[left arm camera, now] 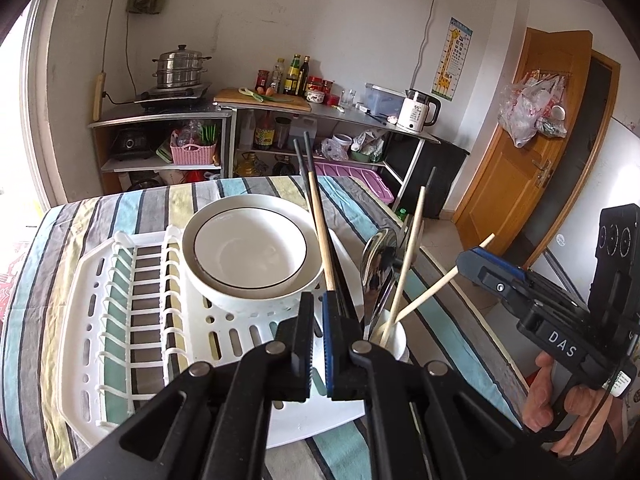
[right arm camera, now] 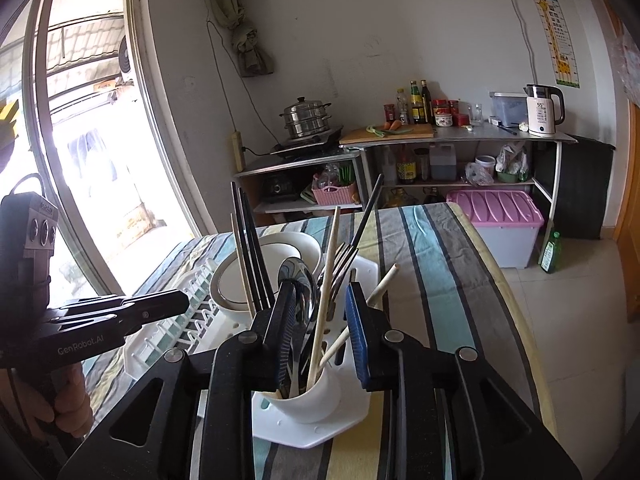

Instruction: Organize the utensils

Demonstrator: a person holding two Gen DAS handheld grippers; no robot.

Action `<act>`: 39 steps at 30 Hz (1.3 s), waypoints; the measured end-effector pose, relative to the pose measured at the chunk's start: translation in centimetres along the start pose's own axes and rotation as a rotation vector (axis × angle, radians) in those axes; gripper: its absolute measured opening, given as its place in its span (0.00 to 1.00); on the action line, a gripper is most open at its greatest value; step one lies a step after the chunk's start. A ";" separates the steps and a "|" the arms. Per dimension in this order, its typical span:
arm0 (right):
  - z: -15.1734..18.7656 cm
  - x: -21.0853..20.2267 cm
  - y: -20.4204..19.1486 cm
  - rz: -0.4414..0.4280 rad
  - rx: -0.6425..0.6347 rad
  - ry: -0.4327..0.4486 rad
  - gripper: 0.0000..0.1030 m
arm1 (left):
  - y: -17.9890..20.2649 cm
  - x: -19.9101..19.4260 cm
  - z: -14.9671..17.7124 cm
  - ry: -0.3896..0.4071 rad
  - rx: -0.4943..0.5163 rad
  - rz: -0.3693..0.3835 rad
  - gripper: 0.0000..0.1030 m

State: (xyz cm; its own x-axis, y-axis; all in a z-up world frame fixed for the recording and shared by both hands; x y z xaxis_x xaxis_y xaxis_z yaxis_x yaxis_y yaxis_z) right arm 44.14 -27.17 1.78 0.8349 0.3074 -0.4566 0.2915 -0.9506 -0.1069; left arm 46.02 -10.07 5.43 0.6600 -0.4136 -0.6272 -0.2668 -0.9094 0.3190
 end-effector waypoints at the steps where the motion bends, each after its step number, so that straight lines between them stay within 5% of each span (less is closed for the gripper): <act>1: 0.2 -0.5 -0.1 0.002 -0.003 0.000 0.26 | -0.1 -0.5 0.4 0.008 -0.001 -0.010 0.08; 10: 2.4 -6.7 -2.7 0.018 -0.039 0.030 0.37 | -0.7 -6.3 5.0 0.070 0.003 -0.046 0.44; 16: 5.5 -10.9 -5.4 0.016 -0.060 0.032 0.47 | -0.6 -10.3 9.7 0.101 0.005 -0.071 0.57; 39: 17.3 -19.9 -10.5 0.118 -0.095 0.000 0.55 | -0.9 -17.9 22.4 0.170 -0.051 -0.210 0.61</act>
State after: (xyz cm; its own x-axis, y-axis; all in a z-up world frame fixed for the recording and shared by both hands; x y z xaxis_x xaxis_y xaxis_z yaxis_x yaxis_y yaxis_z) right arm 16.41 -24.03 -3.28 0.8657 0.1939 -0.4614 0.2346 -0.9716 0.0318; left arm 18.68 -2.84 0.43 0.8067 -0.1986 -0.5566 -0.0785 -0.9695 0.2323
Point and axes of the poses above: each gripper's, at about its wrist camera, not at the fingertips, and x roughly the way its jaws point, y to its right, z to its underside, the point moved 8 cm from there along x, roughly the way its jaws point, and after that the axes turned 8 degrees about -x, right-handed, at the moved point
